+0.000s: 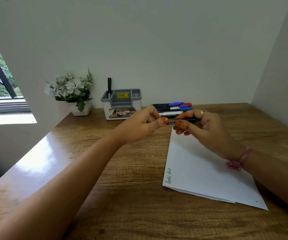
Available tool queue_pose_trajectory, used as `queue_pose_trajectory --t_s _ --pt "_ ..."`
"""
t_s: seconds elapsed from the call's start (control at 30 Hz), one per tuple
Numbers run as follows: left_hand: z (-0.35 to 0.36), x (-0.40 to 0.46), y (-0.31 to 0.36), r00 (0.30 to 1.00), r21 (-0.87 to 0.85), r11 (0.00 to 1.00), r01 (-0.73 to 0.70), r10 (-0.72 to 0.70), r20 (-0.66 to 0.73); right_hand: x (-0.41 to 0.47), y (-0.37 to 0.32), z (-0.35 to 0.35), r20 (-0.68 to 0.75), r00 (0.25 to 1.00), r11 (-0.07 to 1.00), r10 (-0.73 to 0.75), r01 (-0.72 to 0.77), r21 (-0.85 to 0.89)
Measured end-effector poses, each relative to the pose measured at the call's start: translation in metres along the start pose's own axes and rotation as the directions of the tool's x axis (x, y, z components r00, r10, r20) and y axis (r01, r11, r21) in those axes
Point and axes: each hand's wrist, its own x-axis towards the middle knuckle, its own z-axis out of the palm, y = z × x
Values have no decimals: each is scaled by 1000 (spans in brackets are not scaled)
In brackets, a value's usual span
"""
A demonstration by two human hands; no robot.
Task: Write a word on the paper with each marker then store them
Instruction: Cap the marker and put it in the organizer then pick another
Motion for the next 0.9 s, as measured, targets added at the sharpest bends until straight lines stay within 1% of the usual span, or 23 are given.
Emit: queue_pose_trajectory --t_s 0.03,0.1,0.17,0.2,0.27,0.3,0.33,0.37,0.47,0.53,0.57,0.6,0.67,0.7,0.73,0.8,0.83,0.9 --pt "-3 0 2 999 -41 999 18 -19 -38 2 -2 0 3 1000 999 -15 15 -38" --pt "-12 2 6 994 -167 983 77 -88 -61 6 -3 0 -12 999 992 -45 43 -122" --pt "-19 2 8 983 -351 925 143 -175 -62 9 -3 -2 -68 995 984 -69 57 -171" --pt "-19 2 8 974 -468 871 150 -211 -80 10 -2 -2 -95 993 982 -74 56 -181" --pt "-15 2 13 960 -706 703 83 -247 -133 8 2 0 -130 990 986 -51 29 -164" --pt "-11 2 14 953 -783 621 40 -259 -157 6 4 2 -139 990 989 -31 10 -148" --pt "-5 3 15 946 -819 574 9 -271 -179 4 5 5 -144 989 990 -20 -1 -144" --pt "1 4 14 939 -828 561 -5 -283 -197 2 6 8 -144 989 988 -15 -8 -155" --pt "17 7 14 916 -765 644 9 -313 -252 -1 7 15 -110 994 984 23 -42 -175" --pt "11 11 18 882 -734 678 -29 -329 -338 -2 7 16 -43 997 972 62 -70 -225" --pt "2 15 20 852 -701 710 -62 -328 -408 -2 8 16 -1 996 958 86 -83 -274" --pt "-11 19 20 812 -636 766 -95 -310 -495 -3 10 17 36 992 943 118 -101 -317" --pt "-42 29 19 712 -423 898 -123 -218 -668 -5 15 17 79 981 922 179 -139 -361" --pt "-58 34 17 658 -310 944 -111 -164 -735 -6 18 18 95 975 910 203 -151 -386" --pt "-73 38 14 608 -215 973 -89 -118 -785 -7 20 18 110 970 894 217 -152 -421" --pt "-99 48 3 530 -100 994 -52 -58 -846 -8 23 19 123 967 859 225 -138 -493" --pt "-110 53 -5 505 -72 997 -28 -48 -862 -9 24 19 126 967 844 223 -127 -522" --pt "-124 62 -20 482 -42 999 30 -51 -875 -9 24 20 154 965 821 212 -91 -564"
